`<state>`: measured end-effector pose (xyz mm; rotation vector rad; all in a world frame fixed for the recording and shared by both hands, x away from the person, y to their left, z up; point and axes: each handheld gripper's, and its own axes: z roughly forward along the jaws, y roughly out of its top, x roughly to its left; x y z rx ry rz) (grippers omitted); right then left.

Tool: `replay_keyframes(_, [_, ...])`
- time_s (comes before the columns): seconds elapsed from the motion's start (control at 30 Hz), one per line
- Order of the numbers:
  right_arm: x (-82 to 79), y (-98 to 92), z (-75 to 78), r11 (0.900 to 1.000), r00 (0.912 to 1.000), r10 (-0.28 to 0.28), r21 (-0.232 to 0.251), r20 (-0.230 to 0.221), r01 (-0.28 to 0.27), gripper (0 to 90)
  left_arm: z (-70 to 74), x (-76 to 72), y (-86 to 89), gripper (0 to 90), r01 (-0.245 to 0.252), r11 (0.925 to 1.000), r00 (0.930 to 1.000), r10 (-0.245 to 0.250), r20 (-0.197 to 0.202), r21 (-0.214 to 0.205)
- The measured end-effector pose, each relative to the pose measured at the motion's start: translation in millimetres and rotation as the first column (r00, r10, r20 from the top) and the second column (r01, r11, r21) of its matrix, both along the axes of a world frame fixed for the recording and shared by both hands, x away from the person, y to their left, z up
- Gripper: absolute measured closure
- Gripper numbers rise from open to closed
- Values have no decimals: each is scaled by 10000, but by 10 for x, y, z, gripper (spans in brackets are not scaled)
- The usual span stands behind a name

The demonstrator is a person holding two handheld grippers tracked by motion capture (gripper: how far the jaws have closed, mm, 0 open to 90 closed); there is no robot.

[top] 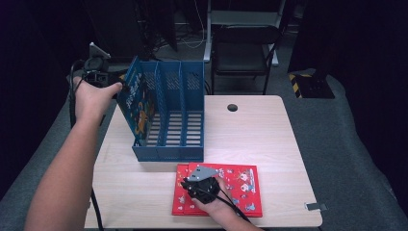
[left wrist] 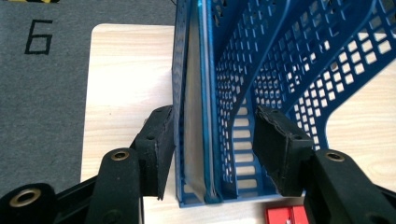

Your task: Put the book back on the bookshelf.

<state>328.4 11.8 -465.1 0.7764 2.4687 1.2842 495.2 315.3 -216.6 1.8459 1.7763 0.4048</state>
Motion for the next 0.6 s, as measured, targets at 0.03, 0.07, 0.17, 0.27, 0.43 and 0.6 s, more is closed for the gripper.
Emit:
replay_keyframes(0.03, [-3, -6, -2, 10000, 10000, -55, -13, -40, 55, 799, 28, -24, 1, 487, 53, 10000, 10000, -53, 21, 21])
replay_keyframes(0.07, [-3, -14, -2, 9999, 9999, -120, -25, -73, 120, 796, 49, -45, 2, 487, 93, 10000, 9999, -93, 69, 25])
replay_keyframes(0.17, [1, -32, 3, 9999, 9999, -114, -6, -47, 114, 792, 107, -106, -6, 487, 181, 9998, 9997, -182, 143, 46])
replay_keyframes(0.27, [4, -47, 10, 10000, 10000, -92, -15, -36, 92, 786, 166, -170, -26, 485, 286, 9996, 9993, -288, 248, 63])
replay_keyframes(0.43, [11, -61, 12, 9999, 9999, -122, -20, -65, 122, 775, 227, -270, -65, 480, 618, 9981, 9977, -619, 293, 38])
replay_keyframes(0.6, [1, -77, 21, 9998, 9998, -177, 48, -115, 178, 765, 271, -361, -97, 481, 947, 9955, 9947, -945, 409, -28])
